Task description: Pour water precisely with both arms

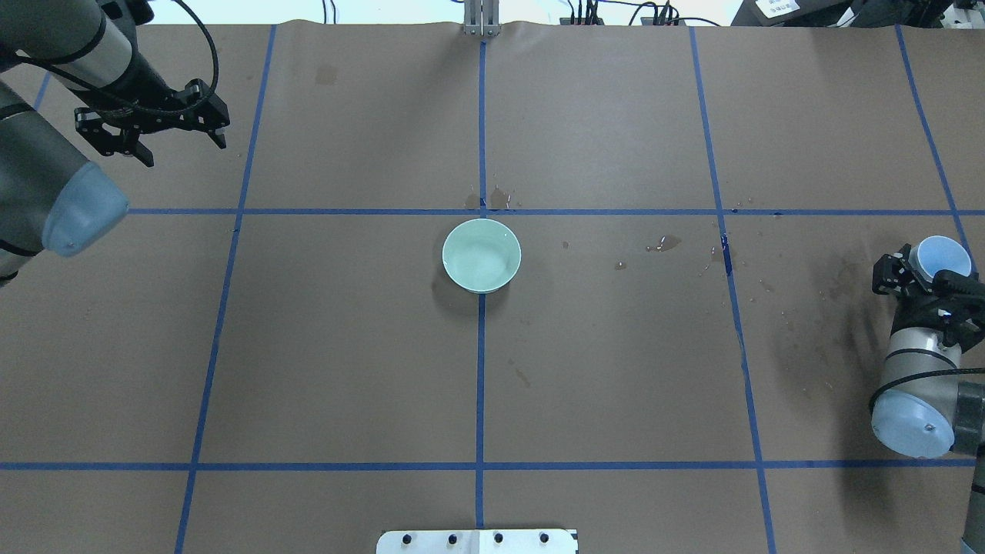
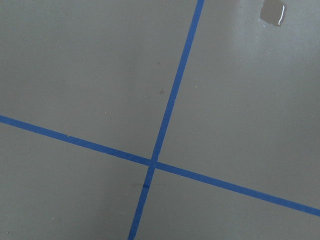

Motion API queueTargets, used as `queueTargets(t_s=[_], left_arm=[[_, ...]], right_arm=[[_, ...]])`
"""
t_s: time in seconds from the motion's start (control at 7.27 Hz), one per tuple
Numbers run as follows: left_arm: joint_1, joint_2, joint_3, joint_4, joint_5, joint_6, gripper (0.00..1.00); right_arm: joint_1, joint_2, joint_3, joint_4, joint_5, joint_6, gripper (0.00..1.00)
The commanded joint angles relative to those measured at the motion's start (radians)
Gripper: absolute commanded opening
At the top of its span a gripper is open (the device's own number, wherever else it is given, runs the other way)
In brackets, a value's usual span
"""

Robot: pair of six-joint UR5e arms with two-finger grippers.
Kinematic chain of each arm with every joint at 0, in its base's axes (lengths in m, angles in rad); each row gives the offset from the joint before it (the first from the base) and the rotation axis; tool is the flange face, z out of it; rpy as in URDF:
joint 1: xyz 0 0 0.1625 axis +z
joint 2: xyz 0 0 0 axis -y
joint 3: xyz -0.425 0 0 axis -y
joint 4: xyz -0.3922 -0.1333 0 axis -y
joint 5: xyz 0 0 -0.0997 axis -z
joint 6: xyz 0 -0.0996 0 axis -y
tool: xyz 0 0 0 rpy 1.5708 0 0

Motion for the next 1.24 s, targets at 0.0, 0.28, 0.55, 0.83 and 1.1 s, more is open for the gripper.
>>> queueTargets(t_s=[0.0, 0.28, 0.55, 0.83, 1.1], left_arm=[[0.000, -0.001, -0.002, 0.000, 0.000, -0.010, 1.00], [0.000, -0.001, -0.009, 0.000, 0.000, -0.010, 1.00], [0.006, -0.004, -0.023, -0.001, 0.005, -0.010, 1.00], [0.050, -0.026, -0.015, -0.009, 0.017, -0.048, 1.00], [0.121, -0.095, -0.014, -0.017, 0.038, -0.166, 1.00]], right_arm=[[-0.007, -0.042, 0.035, 0.000, 0.000, 0.000, 0.99], [-0.007, -0.103, 0.112, -0.002, -0.003, -0.002, 0.99], [-0.004, -0.128, 0.301, -0.168, 0.015, -0.047, 0.99], [0.077, -0.121, 0.431, -0.213, 0.116, -0.293, 0.99], [0.270, -0.070, 0.502, -0.210, 0.315, -0.752, 0.99]])
